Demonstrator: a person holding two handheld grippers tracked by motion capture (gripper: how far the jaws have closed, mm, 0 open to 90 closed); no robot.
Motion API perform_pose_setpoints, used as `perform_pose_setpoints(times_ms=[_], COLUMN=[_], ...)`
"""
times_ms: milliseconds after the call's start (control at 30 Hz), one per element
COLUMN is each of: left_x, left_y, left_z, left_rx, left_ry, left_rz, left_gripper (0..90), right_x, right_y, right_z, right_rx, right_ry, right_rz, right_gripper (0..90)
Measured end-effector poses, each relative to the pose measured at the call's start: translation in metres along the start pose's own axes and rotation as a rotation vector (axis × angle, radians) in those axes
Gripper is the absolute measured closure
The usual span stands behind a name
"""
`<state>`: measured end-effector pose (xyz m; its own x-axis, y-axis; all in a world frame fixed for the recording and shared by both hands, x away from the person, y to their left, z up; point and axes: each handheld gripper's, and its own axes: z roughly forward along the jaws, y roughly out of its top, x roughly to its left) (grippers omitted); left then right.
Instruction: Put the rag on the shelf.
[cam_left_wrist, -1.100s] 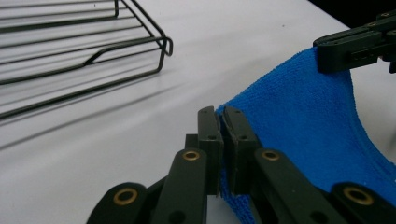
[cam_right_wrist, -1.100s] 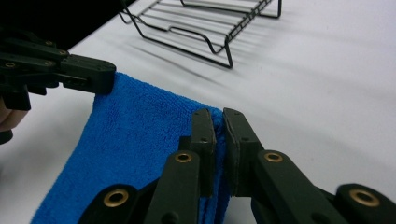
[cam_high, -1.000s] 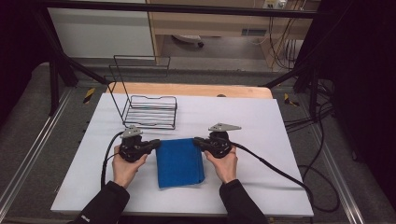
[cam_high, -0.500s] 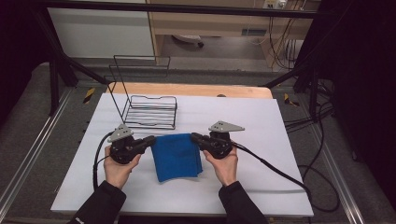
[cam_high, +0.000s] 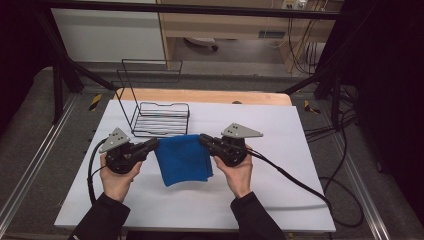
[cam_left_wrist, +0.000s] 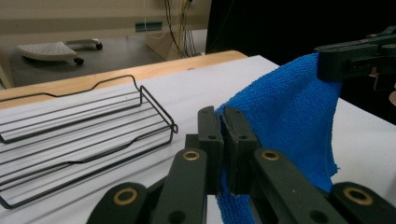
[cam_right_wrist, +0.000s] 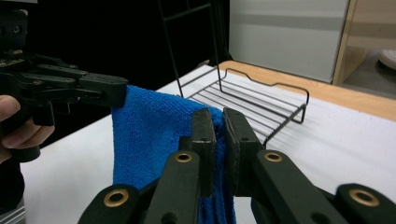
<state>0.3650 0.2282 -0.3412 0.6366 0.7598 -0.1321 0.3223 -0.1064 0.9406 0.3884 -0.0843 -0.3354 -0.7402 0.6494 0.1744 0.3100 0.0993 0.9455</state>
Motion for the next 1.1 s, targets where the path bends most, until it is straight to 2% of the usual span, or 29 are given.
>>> perform_pose_setpoints(times_ms=[267,567,933,1100], left_x=[0.005,0.012,0.020,0.024], left_y=[0.009,0.024,0.044,0.056], left_z=[-0.014,-0.031,-0.039,-0.042], left_rx=[-0.058,-0.127,-0.181,-0.209], left_ry=[0.023,0.045,0.062,0.067], left_rz=[-0.003,-0.007,-0.003,0.002], left_gripper=[86.2,86.2,86.3,86.3], right_x=[0.015,0.025,0.037,0.038], right_y=[0.016,0.031,0.058,0.065], right_z=[0.004,0.011,0.015,0.017], right_rx=[-0.059,-0.109,-0.184,-0.205], right_ry=[-0.003,0.006,-0.005,-0.009], right_rz=[-0.041,-0.053,-0.086,-0.082], right_gripper=[83.9,84.0,84.0,84.0])
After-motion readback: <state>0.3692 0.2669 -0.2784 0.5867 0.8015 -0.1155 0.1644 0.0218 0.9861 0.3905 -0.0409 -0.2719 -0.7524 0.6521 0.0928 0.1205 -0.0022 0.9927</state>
